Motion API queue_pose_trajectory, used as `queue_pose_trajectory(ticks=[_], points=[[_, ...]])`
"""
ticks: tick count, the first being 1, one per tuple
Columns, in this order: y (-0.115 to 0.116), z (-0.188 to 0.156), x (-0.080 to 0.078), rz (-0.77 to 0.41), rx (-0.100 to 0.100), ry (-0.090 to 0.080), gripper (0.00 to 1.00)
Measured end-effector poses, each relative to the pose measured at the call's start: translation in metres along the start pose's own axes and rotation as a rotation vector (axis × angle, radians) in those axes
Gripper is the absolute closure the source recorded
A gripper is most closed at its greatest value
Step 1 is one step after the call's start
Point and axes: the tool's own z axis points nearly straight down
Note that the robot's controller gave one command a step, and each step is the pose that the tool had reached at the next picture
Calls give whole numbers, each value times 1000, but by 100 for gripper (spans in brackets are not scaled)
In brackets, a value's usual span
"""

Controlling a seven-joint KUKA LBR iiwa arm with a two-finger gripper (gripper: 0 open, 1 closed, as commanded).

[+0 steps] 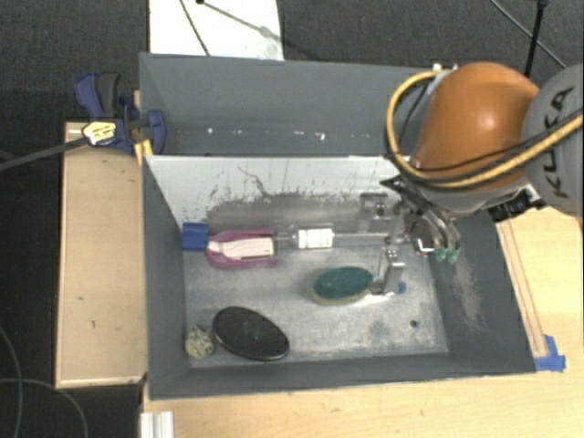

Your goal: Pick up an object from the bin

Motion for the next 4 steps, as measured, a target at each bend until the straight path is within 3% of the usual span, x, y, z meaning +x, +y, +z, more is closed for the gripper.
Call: queue_pose_trajectory(ticks=[1, 2, 3, 4], points=[[1, 74, 5, 84, 0, 1, 0], [1, 10, -42, 328, -2, -13, 0], [-40, 72, 40, 262, 2, 3, 0], [-23, 152, -7, 74, 0, -4, 0]])
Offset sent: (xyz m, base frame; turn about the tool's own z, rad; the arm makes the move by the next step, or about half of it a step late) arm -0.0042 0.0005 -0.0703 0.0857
